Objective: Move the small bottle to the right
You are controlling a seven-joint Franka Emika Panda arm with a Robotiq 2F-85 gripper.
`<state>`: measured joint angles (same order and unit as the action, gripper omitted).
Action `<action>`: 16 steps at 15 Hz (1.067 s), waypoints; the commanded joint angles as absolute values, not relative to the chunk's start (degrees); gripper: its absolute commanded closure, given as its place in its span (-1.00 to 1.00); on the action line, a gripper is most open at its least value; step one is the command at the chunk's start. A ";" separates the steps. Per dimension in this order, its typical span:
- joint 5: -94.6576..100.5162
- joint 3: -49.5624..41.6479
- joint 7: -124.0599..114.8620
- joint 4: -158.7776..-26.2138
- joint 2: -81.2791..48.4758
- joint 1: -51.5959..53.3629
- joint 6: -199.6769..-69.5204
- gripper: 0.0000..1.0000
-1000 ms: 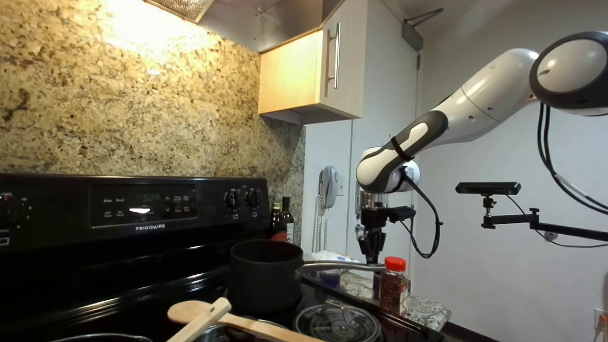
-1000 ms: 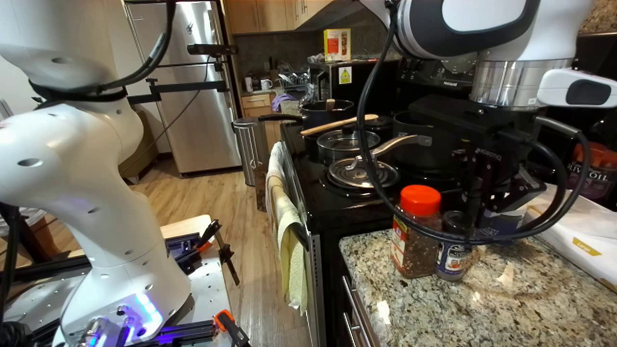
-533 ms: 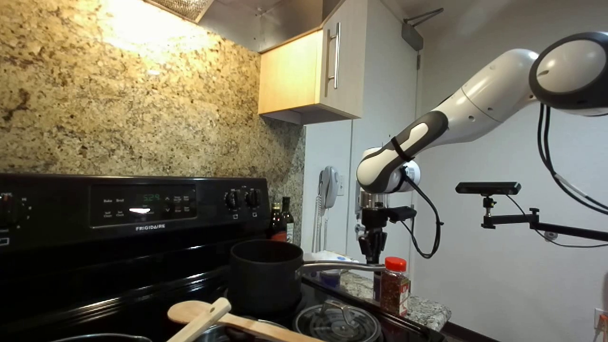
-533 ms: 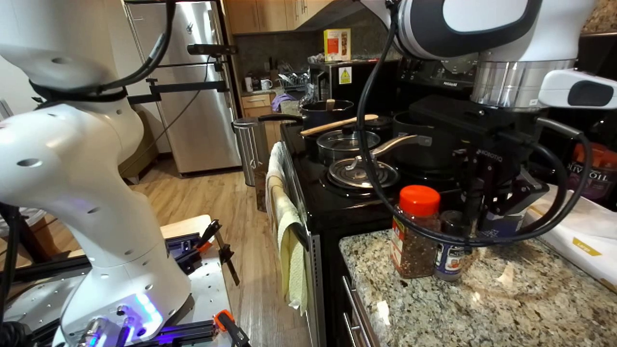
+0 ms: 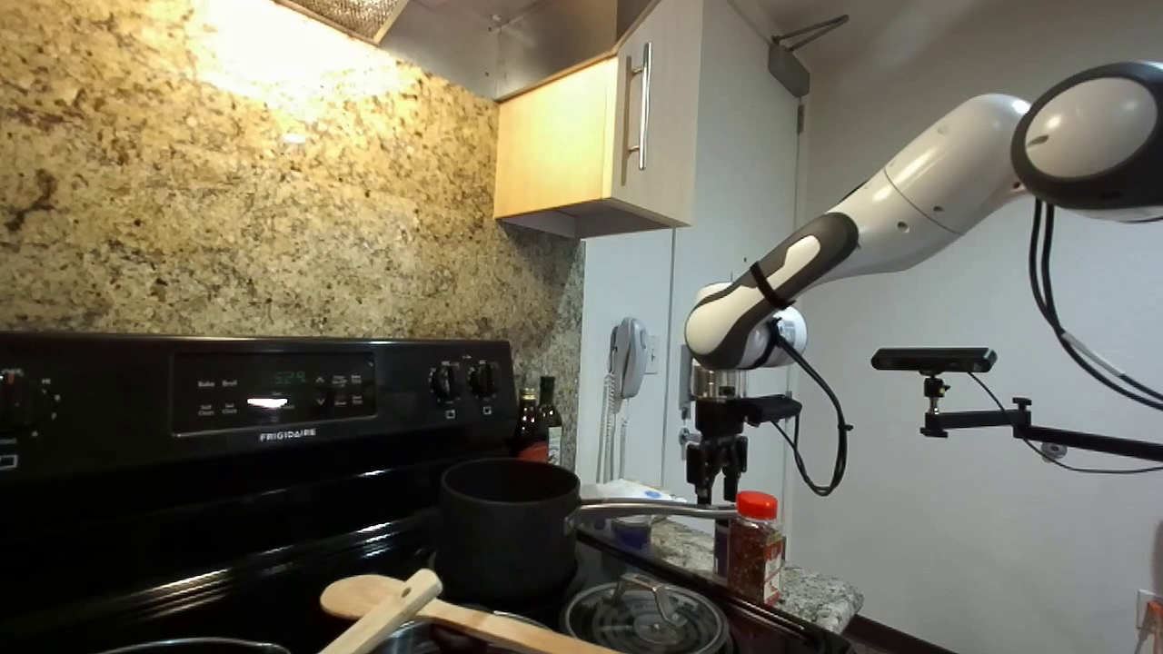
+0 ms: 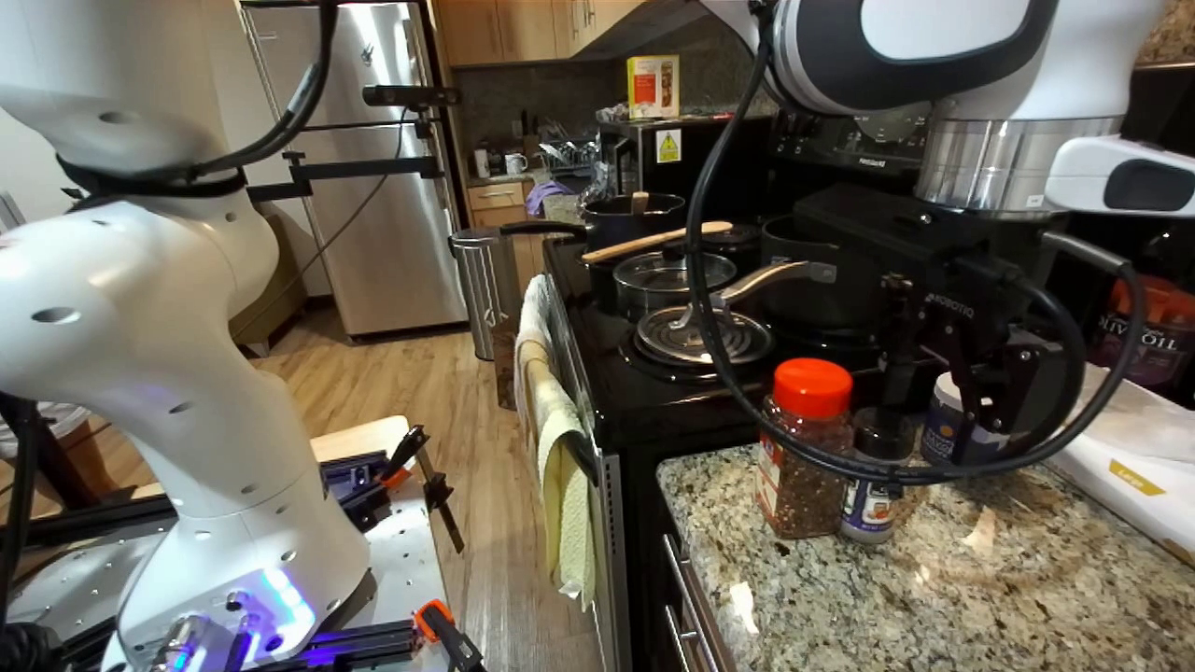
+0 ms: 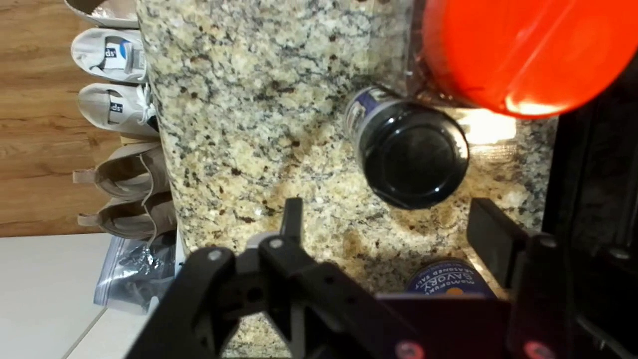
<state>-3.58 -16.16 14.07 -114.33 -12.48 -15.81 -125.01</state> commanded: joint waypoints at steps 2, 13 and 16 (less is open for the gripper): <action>-2.32 -16.04 11.15 -114.56 -11.84 -16.74 -122.12 -1.00; -1.52 -15.66 10.97 -113.68 -12.57 -16.66 -116.51 0.06; -1.63 -15.49 11.14 -113.54 -12.55 -16.64 -115.86 0.48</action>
<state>-2.92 -16.11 12.37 -114.33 -12.48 -16.28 -117.84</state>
